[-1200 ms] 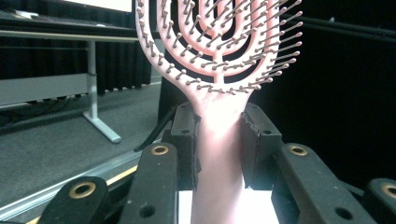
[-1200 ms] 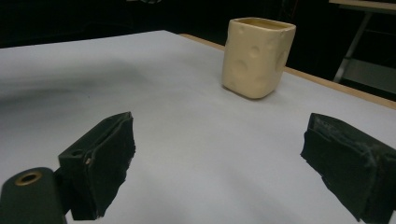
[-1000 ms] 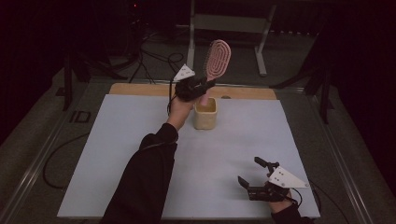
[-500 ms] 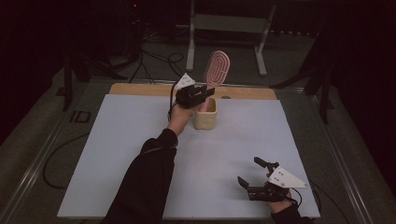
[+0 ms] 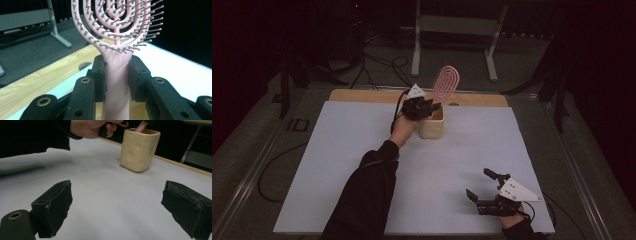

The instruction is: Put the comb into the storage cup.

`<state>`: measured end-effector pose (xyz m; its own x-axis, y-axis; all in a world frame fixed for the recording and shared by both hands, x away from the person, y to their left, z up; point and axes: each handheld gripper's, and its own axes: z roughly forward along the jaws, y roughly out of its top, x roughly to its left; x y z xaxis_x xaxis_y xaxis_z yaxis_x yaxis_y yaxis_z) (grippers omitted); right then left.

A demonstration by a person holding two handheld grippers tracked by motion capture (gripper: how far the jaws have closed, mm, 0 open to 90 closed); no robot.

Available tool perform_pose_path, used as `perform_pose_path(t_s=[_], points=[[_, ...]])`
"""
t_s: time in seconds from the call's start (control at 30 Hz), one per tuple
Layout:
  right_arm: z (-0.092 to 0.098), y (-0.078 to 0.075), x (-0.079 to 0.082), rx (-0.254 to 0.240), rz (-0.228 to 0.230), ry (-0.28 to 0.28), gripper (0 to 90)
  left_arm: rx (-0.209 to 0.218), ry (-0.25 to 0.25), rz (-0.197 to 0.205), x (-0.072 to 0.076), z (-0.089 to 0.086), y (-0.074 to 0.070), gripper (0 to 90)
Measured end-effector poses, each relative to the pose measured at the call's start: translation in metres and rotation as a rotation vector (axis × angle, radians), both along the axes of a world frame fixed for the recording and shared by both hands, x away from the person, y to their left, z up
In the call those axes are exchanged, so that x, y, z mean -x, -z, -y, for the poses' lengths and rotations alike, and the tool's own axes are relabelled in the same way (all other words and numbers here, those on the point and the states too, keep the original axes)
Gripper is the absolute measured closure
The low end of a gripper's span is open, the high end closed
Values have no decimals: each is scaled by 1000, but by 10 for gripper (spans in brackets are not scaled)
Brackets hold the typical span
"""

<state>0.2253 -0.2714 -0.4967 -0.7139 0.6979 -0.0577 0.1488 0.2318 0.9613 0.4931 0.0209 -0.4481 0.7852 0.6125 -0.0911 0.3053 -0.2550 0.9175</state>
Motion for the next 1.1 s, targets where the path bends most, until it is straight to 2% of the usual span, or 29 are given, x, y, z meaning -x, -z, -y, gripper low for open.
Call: perform_pose_path(t_s=[0.13, 0.17, 0.2, 0.23, 0.27, 0.3, 0.33, 0.4, 0.5, 0.53, 0.77, 0.87, 1.03, 1.1], points=[[1, 0, 0, -1, 2, 2, 88, -9, 1, -24, -1, 0, 0, 690], [1, 0, 0, -1, 1, 2, 88, -9, 0, -34, -1, 0, -2, 665], [1, 0, 0, -2, 2, 2, 88, -17, -14, -36, -1, -1, -3, 603], [1, 0, 0, -2, 2, 3, 88, -26, -3, -52, -2, -1, -5, 557], [1, 0, 0, -2, 2, 3, 88, -40, -5, -53, -1, -2, -6, 509], [1, 0, 0, -2, 2, 3, 88, -37, -19, -37, 0, -4, -9, 476], [1, 0, 0, 0, 2, 1, 88, -16, -12, -42, 0, -7, -13, 427], [0, 0, 0, -1, 1, 3, 88, 11, 4, -76, -1, -11, -19, 318], [0, 0, 0, 2, 3, 2, 88, -11, 39, -68, 2, -15, -23, 152], [0, 0, 0, 2, 1, 3, 88, -6, 56, -66, 4, -17, -24, 119], [0, 0, 0, 4, 3, 3, 88, 3, 75, -67, 10, -27, -26, 63], [0, 0, 0, 6, 2, 2, 88, -2, 80, -70, 12, -30, -27, 5], [0, 1, -1, 5, -1, 4, 88, 19, 90, -54, 16, -35, -28, 0], [0, 1, -1, 7, -2, 6, 88, -1, 89, -49, 18, -36, -28, 0]])
